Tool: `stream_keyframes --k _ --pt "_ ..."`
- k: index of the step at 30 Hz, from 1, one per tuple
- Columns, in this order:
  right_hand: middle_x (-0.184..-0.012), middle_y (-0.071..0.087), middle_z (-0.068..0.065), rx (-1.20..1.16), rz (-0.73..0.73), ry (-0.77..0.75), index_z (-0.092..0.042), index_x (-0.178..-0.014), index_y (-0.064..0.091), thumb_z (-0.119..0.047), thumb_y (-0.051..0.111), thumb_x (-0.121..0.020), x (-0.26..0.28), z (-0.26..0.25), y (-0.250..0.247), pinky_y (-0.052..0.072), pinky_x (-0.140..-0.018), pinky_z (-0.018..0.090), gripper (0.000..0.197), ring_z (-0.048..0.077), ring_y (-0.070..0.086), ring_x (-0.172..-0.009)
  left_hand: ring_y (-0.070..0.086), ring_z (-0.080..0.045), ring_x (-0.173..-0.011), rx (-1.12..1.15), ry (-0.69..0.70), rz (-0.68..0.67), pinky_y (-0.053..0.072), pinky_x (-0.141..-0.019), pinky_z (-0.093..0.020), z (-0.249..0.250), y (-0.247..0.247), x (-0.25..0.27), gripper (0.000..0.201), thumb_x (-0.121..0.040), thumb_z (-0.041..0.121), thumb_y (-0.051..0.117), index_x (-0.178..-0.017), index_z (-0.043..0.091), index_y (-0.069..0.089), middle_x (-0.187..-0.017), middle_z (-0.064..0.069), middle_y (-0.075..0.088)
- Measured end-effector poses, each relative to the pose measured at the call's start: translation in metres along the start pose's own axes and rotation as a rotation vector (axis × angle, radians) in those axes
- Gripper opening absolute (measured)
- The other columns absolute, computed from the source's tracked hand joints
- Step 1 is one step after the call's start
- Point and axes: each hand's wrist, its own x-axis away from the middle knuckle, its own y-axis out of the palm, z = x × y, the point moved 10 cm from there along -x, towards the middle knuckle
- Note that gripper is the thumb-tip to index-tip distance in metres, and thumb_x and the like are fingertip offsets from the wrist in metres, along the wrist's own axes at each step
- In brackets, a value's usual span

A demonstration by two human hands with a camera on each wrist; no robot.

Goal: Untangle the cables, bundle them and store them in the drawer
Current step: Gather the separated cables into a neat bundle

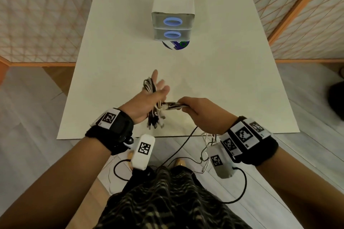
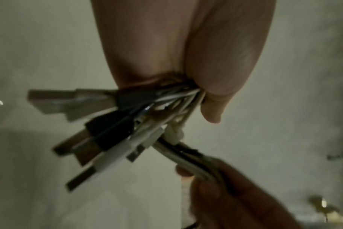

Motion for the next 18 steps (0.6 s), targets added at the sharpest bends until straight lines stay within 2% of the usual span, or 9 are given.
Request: stream_keyframes --k 2,3,5,8,10,13,16,17,18 --pt "-0.098 0.066 0.001 0.075 -0.034 -0.071 -0.016 -0.117 0.055 -0.02 0.039 -0.098 -0.001 -0.01 -0.005 0.043 -0.084 0.038 0.025 0.022 0.058 -0.088 0.044 -0.012 -0.128 -0.296 -0.05 -0.154 0.034 -0.101 -0.022 -0.008 0.017 0.008 0.065 -0.096 0.038 0.04 -0.15 0.029 0.005 -0.148 0.002 0.041" --pt "-0.099 0.067 0.001 0.079 -0.051 -0.112 -0.016 -0.116 0.055 -0.02 0.041 -0.098 -0.001 -0.016 -0.009 0.044 -0.084 0.037 0.023 0.021 0.06 -0.089 0.051 -0.013 -0.124 -0.371 -0.073 -0.216 0.037 -0.099 -0.021 -0.009 0.027 0.013 0.058 -0.096 0.045 0.033 -0.148 0.023 0.022 -0.138 -0.001 0.053" --pt "-0.083 0.063 -0.002 -0.045 -0.067 -0.176 -0.016 -0.113 0.049 -0.018 0.046 -0.096 -0.001 -0.027 -0.019 0.044 -0.071 0.03 0.018 0.017 0.057 -0.074 0.068 -0.016 -0.099 -0.308 -0.13 -0.352 0.046 -0.087 -0.022 -0.013 0.046 0.024 0.069 -0.086 0.059 0.015 -0.127 0.016 0.051 -0.099 -0.006 0.073" --pt "-0.073 0.057 0.007 -0.311 -0.057 -0.17 -0.015 -0.107 0.037 -0.01 0.053 -0.091 -0.009 -0.028 -0.034 0.044 -0.066 0.033 0.023 0.021 0.052 -0.064 0.066 -0.016 -0.064 -0.06 -0.091 -0.545 0.049 -0.07 -0.023 -0.004 0.069 0.035 0.07 -0.08 0.069 0.031 -0.115 0.013 0.056 -0.055 -0.004 0.063" --pt "-0.077 0.056 0.015 -0.363 0.001 -0.153 -0.017 -0.105 0.036 -0.011 0.054 -0.091 -0.016 -0.02 -0.038 0.044 -0.069 0.04 0.024 0.028 0.05 -0.068 0.057 -0.017 -0.055 0.033 -0.074 -0.566 0.045 -0.065 -0.026 -0.001 0.07 0.037 0.045 -0.088 0.048 0.053 -0.097 0.006 0.067 -0.043 -0.001 0.049" --pt "-0.086 0.059 0.023 -0.436 0.108 -0.122 -0.019 -0.108 0.037 -0.025 0.048 -0.093 -0.018 -0.005 -0.025 0.045 -0.069 0.044 0.019 0.035 0.053 -0.074 0.056 -0.017 -0.052 0.133 -0.081 -0.461 0.048 -0.064 -0.024 0.004 0.063 0.032 0.036 -0.086 0.024 0.048 -0.057 0.011 0.065 -0.037 0.0 0.043" --pt "-0.071 0.058 0.0 -0.393 0.123 -0.127 -0.016 -0.108 0.044 -0.018 0.043 -0.093 -0.017 0.005 -0.004 0.045 -0.055 0.025 0.015 0.005 0.049 -0.053 0.068 -0.017 -0.074 0.311 -0.029 -0.443 0.053 -0.08 -0.026 0.011 0.067 0.033 0.045 -0.085 0.022 0.052 -0.04 0.012 0.051 -0.054 0.0 0.062" --pt "-0.06 0.054 -0.007 -0.35 0.144 -0.21 -0.015 -0.101 0.051 -0.014 0.042 -0.091 -0.017 0.0 -0.004 0.042 -0.049 0.019 0.013 0.001 0.04 -0.045 0.071 -0.016 -0.081 0.405 -0.025 -0.429 0.052 -0.085 -0.027 0.012 0.068 0.034 0.046 -0.083 0.02 0.051 -0.039 0.011 0.049 -0.064 -0.003 0.069" --pt "-0.051 0.05 -0.011 -0.494 0.194 -0.148 -0.013 -0.09 0.057 -0.015 0.04 -0.09 -0.017 0.007 -0.015 0.04 -0.045 0.016 0.017 0.002 0.034 -0.04 0.071 -0.016 -0.091 0.467 -0.016 -0.437 0.051 -0.09 -0.027 0.01 0.07 0.034 0.043 -0.081 0.019 0.054 -0.039 0.011 0.05 -0.077 -0.007 0.074"
